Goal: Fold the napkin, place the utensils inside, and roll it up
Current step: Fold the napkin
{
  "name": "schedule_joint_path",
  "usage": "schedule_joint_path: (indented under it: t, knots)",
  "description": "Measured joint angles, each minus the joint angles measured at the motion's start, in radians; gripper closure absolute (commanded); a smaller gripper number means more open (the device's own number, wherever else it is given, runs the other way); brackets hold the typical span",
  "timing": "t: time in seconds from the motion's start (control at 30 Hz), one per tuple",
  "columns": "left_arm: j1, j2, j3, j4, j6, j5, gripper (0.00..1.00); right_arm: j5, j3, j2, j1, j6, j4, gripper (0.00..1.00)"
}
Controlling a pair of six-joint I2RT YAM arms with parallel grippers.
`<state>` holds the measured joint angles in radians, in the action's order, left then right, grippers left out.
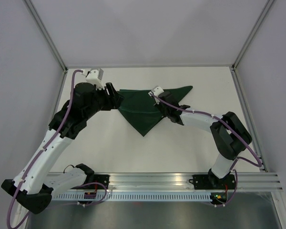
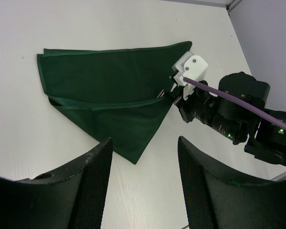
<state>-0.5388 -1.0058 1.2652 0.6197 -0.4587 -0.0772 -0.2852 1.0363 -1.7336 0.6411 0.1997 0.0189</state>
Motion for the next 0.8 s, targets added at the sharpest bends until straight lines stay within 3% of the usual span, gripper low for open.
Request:
schedule_joint_path:
  t: [0.8]
  knots:
    - [0.000, -0.013, -0.077, -0.055, -0.001, 0.028, 0.38, 0.015, 0.047, -0.083, -0.018, 0.000, 0.004, 0.99]
